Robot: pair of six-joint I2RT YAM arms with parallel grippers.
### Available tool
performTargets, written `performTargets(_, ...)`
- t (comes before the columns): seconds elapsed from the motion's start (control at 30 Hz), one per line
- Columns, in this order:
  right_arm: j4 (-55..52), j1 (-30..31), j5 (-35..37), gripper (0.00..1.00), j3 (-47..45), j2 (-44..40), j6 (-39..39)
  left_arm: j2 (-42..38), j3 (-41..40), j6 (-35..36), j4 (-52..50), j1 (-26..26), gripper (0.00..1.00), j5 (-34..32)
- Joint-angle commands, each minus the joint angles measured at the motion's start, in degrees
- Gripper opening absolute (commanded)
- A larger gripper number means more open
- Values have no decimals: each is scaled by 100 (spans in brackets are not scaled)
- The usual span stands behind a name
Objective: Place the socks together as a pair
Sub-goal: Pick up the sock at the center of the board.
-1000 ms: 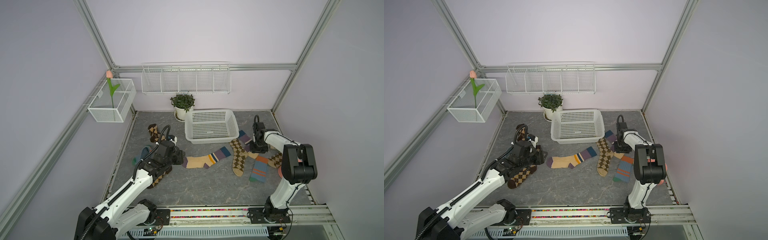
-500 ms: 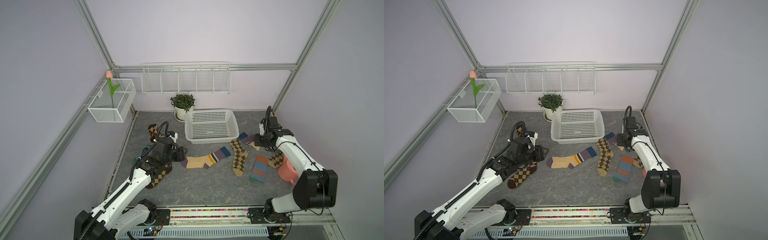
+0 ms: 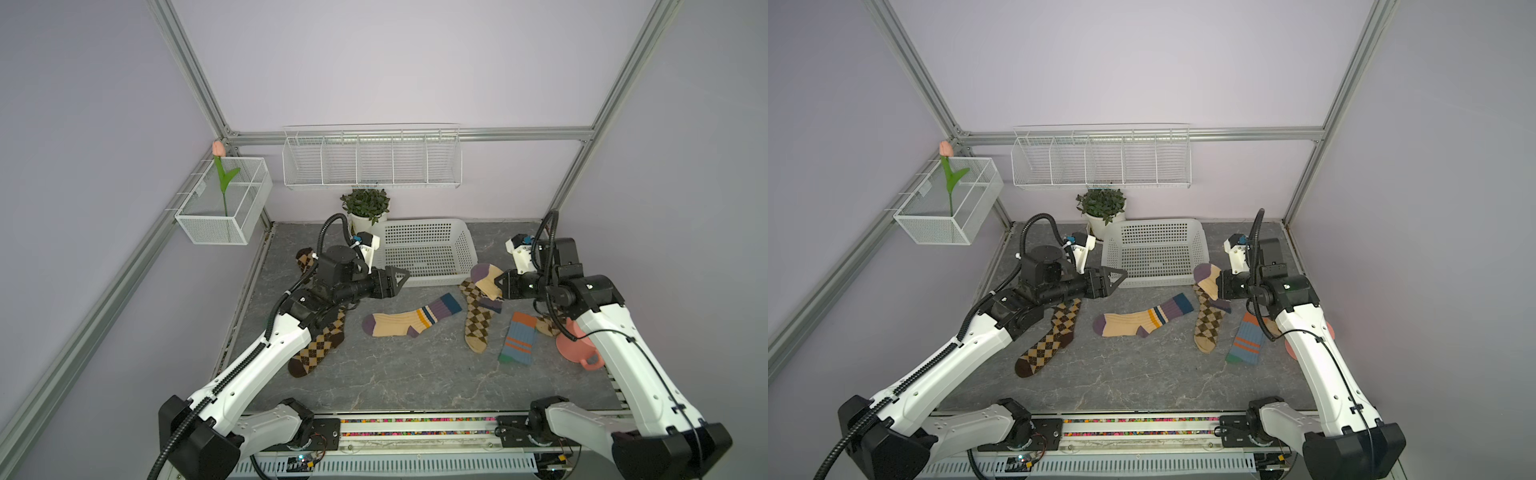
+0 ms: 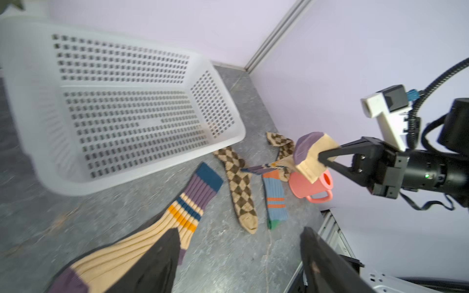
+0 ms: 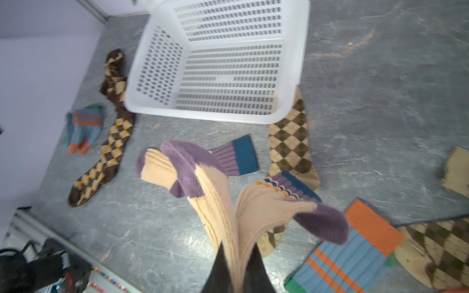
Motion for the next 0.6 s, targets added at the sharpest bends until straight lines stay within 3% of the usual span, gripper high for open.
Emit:
performTargets(0.0, 83, 197, -863, 7, 15, -205, 198, 175, 269, 4, 194, -197, 77, 207)
performTargets(0.2, 523, 433, -1773, 7, -216, -347, 375, 427, 476, 163, 198, -408, 76, 264)
performTargets(0.4, 888, 846, -1403, 7, -338, -370, 697, 568, 545, 139, 366, -630, 74, 188)
performTargets(0.57, 1315, 1266, -1491, 7, -500, -262, 939, 952, 873, 312, 308, -1016, 72, 55)
